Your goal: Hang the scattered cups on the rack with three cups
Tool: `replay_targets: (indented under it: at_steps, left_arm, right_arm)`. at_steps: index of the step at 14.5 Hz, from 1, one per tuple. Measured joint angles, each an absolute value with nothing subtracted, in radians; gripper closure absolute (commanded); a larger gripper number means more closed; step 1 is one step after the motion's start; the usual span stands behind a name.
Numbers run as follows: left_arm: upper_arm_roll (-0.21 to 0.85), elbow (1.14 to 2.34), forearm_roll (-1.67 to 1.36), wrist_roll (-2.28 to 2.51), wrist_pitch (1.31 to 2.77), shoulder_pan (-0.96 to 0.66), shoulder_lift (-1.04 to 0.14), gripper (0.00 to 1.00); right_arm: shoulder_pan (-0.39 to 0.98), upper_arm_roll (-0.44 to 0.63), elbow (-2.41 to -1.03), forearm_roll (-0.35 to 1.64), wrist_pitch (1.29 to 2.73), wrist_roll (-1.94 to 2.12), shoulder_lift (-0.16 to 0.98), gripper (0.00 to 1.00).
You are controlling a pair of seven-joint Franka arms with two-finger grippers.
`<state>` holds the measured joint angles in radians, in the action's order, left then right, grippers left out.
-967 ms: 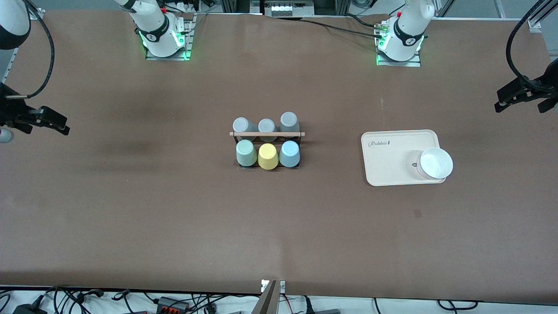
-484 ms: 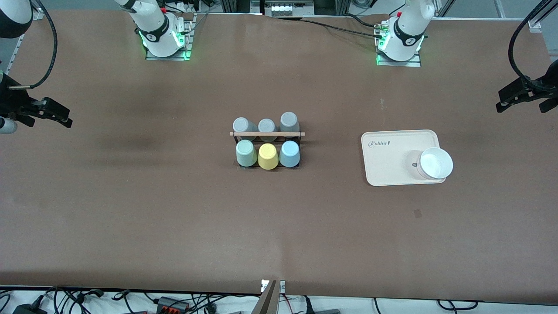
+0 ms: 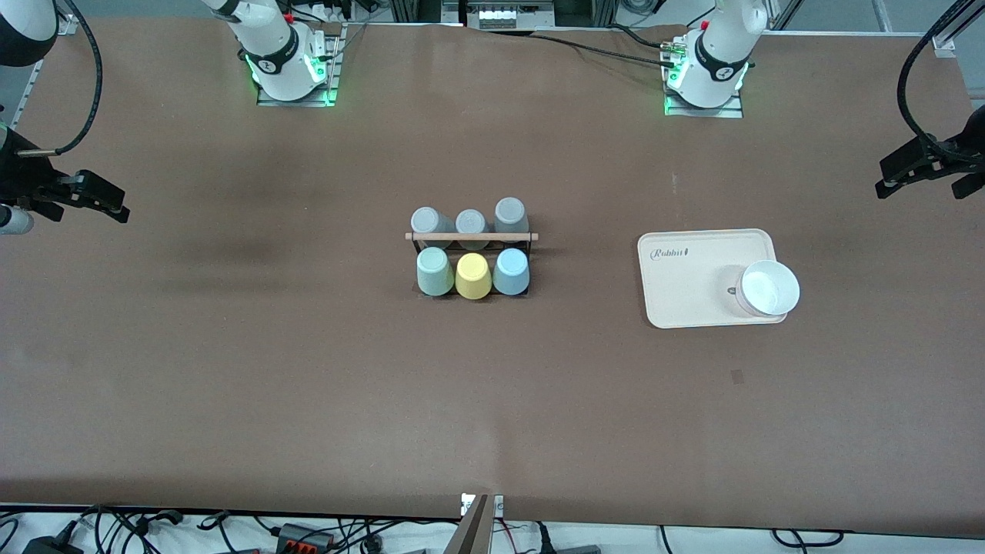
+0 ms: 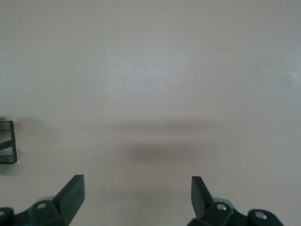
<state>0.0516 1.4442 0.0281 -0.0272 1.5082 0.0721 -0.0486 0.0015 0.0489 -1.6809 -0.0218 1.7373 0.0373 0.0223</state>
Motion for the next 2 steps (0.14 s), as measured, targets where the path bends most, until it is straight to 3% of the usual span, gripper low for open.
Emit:
replay_targets:
  at_steps: [2]
  left_arm:
    - [0.052,1.444,0.028,-0.027,1.508,0.072,-0.049,0.00]
  right_arm:
    - [0.001,0.049,-1.681,-0.022,1.737,0.037,0.020,0.00]
